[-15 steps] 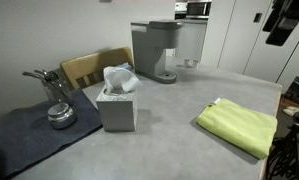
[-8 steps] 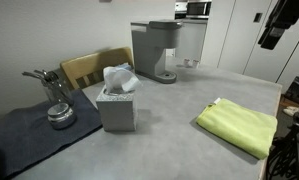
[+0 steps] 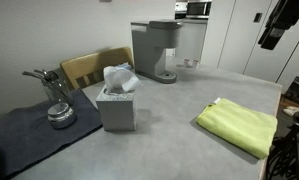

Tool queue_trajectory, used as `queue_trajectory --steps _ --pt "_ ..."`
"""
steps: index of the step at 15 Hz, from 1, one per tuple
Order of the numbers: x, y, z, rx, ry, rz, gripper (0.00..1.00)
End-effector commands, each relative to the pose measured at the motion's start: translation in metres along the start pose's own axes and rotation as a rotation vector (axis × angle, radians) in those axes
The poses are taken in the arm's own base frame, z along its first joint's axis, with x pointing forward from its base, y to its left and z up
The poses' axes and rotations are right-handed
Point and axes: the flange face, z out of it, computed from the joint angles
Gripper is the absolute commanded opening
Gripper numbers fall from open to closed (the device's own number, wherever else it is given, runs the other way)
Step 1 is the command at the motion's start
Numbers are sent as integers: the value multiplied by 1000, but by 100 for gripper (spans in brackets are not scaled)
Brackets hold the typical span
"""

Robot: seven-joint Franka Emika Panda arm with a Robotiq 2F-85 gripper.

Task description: Unfold the yellow towel from right to left, fold the yellow towel from left to right

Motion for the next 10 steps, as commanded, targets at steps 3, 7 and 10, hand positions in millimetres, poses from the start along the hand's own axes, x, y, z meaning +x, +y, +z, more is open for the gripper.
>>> queue_trajectory --steps 3,7,10 --pt "-1 11 23 -55 30 89 100" --pt "10 27 46 -104 20 161 100" --pt "9 42 69 -132 -13 215 100"
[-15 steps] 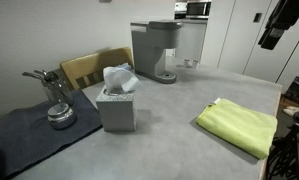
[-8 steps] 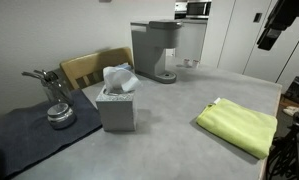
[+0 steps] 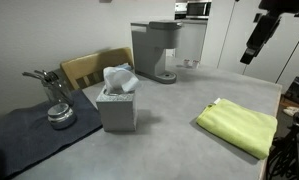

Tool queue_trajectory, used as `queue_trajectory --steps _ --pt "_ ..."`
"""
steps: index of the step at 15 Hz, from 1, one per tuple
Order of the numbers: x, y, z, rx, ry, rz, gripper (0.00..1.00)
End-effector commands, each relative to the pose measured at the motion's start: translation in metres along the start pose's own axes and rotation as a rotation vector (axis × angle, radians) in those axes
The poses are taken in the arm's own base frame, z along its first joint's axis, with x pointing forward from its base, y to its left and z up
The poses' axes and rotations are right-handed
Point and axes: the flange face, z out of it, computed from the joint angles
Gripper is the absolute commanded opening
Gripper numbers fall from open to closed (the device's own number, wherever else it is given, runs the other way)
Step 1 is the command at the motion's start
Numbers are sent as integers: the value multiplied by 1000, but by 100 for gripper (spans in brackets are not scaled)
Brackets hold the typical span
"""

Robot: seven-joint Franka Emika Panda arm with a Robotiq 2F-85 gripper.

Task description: Unfold the yellow towel from right to left, fold the yellow towel from left to right

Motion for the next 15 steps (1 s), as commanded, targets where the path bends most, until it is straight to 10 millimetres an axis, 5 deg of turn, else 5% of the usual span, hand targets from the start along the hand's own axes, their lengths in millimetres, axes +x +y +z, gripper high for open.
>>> queue_trajectory --steps 1,10,12,14,15 --pt "3 18 35 -46 -40 63 100" --pt "-7 64 86 1 -109 178 100" --pt "-6 70 77 49 -77 170 100" --pt "0 60 44 114 -17 107 100" --pt "-2 68 71 62 -73 154 100"
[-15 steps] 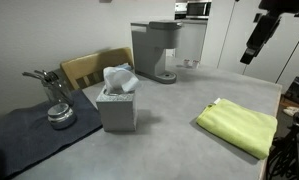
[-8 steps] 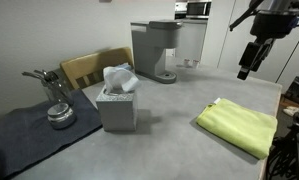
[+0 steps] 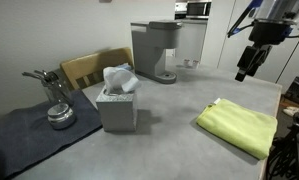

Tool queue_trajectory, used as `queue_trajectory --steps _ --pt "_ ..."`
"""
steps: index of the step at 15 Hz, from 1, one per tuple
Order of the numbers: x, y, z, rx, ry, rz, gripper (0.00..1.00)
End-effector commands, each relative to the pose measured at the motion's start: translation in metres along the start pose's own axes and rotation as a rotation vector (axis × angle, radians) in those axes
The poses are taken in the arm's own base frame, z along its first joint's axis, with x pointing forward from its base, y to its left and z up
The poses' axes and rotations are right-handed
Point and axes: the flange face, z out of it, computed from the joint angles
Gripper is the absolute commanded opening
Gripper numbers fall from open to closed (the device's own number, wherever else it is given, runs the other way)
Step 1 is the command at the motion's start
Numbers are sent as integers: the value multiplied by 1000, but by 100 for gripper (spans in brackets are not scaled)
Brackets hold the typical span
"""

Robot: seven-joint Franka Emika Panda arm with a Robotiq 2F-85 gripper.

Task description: Unfold the yellow towel from right to left, fold the yellow towel from left to right

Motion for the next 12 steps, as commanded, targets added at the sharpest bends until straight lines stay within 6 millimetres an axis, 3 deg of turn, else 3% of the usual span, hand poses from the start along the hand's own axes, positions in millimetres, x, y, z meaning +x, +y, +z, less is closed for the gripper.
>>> queue_trajectory --steps 1,4,12 --pt "3 -3 -10 16 23 -19 100" --pt "3 -11 -29 32 60 -40 100" --pt "0 30 35 -9 -36 106 100"
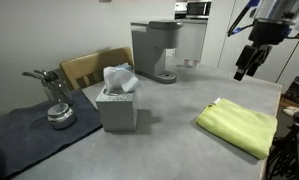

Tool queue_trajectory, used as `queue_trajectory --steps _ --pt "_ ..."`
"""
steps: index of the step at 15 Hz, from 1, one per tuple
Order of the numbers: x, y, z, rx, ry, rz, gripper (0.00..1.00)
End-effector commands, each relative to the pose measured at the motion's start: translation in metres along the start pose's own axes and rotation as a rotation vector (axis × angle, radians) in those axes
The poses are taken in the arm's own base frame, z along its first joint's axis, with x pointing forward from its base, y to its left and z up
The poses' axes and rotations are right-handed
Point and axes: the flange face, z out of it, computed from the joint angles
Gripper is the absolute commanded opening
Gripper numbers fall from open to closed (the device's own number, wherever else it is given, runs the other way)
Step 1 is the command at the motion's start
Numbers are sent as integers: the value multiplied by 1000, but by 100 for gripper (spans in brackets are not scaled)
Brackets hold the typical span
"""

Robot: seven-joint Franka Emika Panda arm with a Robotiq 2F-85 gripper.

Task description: Unfold the yellow towel from right to left, fold the yellow towel from left to right

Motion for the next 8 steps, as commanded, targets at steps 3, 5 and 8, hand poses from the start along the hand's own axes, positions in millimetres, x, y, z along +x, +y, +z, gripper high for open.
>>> queue_trajectory --steps 3,5,8 --pt "-4 40 58 -28 -93 108 100" --pt "-7 51 76 -29 -130 125 100" --pt "-13 44 71 -32 -137 124 100"
